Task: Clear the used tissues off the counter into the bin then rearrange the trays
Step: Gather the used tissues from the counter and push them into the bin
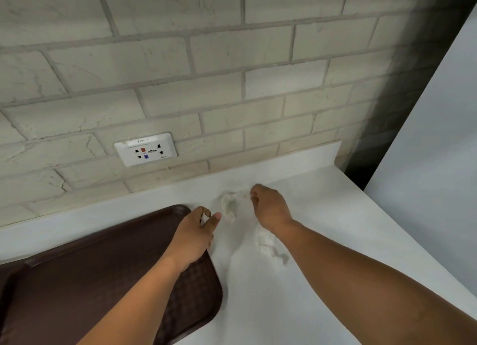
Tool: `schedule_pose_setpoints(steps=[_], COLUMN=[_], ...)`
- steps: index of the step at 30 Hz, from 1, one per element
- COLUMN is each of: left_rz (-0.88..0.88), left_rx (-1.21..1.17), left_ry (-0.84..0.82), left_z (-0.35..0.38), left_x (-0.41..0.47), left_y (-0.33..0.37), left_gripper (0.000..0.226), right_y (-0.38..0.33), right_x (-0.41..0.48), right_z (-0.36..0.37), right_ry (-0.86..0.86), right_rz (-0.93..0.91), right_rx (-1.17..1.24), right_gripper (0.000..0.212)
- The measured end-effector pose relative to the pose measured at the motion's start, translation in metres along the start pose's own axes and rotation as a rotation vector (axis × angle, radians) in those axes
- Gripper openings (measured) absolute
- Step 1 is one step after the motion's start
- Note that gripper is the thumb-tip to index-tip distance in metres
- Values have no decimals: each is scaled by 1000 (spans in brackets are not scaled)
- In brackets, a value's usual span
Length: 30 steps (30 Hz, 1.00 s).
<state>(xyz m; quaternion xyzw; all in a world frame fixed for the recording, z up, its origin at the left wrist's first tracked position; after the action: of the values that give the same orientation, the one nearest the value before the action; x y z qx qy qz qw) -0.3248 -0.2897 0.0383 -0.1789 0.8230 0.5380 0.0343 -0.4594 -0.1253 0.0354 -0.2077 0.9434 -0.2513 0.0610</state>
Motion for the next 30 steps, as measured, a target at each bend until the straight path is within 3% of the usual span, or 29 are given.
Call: schedule_pose_setpoints(steps=[2, 6, 9, 12, 18, 22, 26, 30], left_rz=[-6, 72, 90, 123, 186, 233, 253, 235], left_rx=[-9, -75, -133, -199, -204, -107, -59, 55], left_ry=[15, 0, -30, -73, -271, -376, -459, -484], left_z=[1, 19, 41, 69, 153, 224, 295, 355], left_x=[-6, -29, -48, -63, -108, -150, -194, -236], left_y=[6, 30, 49, 70, 112, 133, 138, 133], left_gripper=[36, 58, 61, 56, 44, 20, 9, 47], right_y=[1, -2, 7, 26, 93, 146, 198, 247], right_x=[-10, -34, -61, -100, -193, -271, -352, -426], right_z=[-23, -59, -84, -112, -154, -176, -186, -175], right_ry=[92, 84, 93, 154, 213, 254, 325, 341], right_rz=[6, -21, 14, 45, 171, 286, 351, 455], right_rx=[189, 332, 485, 556, 666, 796, 768, 742], right_gripper=[14, 22, 37, 52, 31, 33, 18, 22])
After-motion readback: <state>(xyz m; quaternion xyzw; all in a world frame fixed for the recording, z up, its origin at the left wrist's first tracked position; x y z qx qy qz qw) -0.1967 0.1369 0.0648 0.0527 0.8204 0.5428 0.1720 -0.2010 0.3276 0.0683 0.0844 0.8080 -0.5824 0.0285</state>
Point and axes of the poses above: each hand's wrist, its own x-axis towards the middle knuckle, its own z-axis out of the palm, y = z × x, the point moved 7 cm from there along x, towards the middle knuckle, and after that the axes turned 6 degrees about -y, right-handed, at the moved point
